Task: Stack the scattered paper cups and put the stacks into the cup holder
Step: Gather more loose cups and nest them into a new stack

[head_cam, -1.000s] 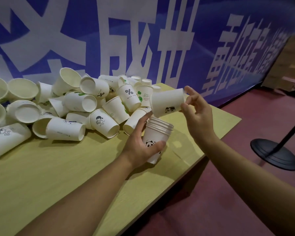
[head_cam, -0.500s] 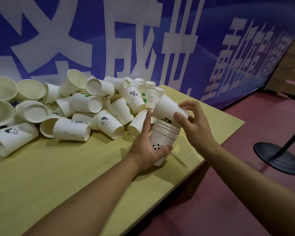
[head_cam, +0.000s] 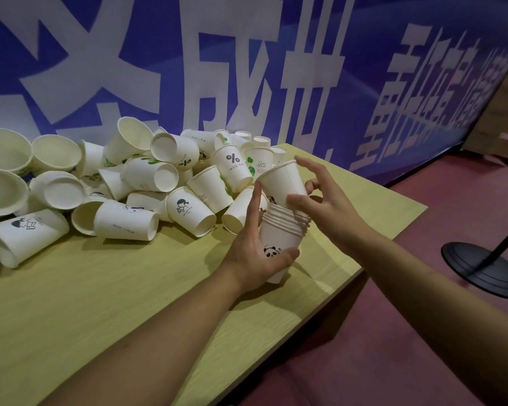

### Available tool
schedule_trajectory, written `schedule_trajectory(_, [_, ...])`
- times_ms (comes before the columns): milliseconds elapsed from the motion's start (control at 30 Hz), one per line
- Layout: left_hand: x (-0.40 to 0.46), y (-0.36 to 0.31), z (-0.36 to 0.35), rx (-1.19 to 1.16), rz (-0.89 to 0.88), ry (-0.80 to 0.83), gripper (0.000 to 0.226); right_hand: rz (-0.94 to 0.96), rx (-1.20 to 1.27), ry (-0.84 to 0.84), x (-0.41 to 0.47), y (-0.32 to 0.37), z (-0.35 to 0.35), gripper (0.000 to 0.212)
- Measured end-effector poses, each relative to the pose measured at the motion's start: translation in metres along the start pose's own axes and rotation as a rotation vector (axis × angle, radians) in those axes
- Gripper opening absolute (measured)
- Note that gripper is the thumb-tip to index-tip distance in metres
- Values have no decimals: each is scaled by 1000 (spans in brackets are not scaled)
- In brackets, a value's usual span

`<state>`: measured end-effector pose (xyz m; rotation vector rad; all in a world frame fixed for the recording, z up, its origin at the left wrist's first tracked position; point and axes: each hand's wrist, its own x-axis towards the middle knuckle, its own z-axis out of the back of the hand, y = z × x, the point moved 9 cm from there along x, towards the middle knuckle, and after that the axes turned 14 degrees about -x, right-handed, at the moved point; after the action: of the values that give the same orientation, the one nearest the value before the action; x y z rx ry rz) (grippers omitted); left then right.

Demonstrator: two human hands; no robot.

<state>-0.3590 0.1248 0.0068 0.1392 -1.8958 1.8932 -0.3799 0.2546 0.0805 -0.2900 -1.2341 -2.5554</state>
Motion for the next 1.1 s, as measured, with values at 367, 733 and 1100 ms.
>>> schedule_trajectory(367, [1,-3,14,-74,-61,-121,103,21,44,-43,2,0,-13,50])
schedule_trajectory(733, [2,-8,41,-348,-107,-363,58,-85,-55,-185,58,-19,-16,41])
schedule_trajectory(1100, [3,0,46,-380,-73,-394,50,-253,-136,-147,150,-59,-52,66])
